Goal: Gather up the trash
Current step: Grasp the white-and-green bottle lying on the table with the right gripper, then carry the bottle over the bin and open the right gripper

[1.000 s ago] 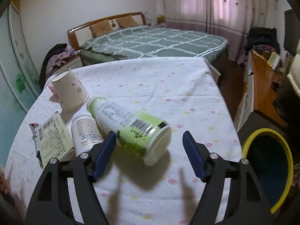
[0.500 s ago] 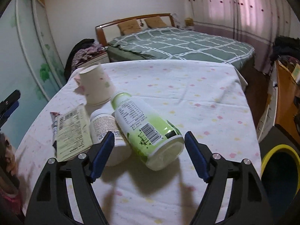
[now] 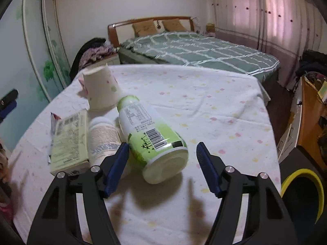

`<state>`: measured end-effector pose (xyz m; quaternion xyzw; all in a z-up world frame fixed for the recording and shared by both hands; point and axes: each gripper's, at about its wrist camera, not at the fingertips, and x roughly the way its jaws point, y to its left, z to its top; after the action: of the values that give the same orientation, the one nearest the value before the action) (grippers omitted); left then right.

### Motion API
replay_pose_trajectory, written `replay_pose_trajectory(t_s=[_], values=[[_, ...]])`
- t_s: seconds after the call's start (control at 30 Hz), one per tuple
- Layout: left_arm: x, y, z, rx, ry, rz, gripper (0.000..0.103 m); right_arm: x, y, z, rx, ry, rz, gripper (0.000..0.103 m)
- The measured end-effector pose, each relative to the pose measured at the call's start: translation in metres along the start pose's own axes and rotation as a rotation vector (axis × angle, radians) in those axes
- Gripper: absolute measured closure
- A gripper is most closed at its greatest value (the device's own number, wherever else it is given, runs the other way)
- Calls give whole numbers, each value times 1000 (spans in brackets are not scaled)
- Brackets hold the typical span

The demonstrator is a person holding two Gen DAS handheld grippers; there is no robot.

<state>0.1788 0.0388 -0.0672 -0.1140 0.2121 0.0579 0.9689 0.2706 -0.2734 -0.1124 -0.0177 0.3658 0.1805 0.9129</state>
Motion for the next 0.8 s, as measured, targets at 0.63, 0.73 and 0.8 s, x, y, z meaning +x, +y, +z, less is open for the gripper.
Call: replay_pose_trajectory(t_s=[0.63, 0.73, 0.8], values=[[0, -5, -4, 15, 3, 10, 5, -52, -11, 18, 168, -168, 124, 52], [0, -5, -4, 16, 3, 12, 5, -65, -7, 18, 177, -190, 98, 53], [0, -5, -5, 15, 6, 9, 5, -75, -6, 17, 188, -205, 76, 53]])
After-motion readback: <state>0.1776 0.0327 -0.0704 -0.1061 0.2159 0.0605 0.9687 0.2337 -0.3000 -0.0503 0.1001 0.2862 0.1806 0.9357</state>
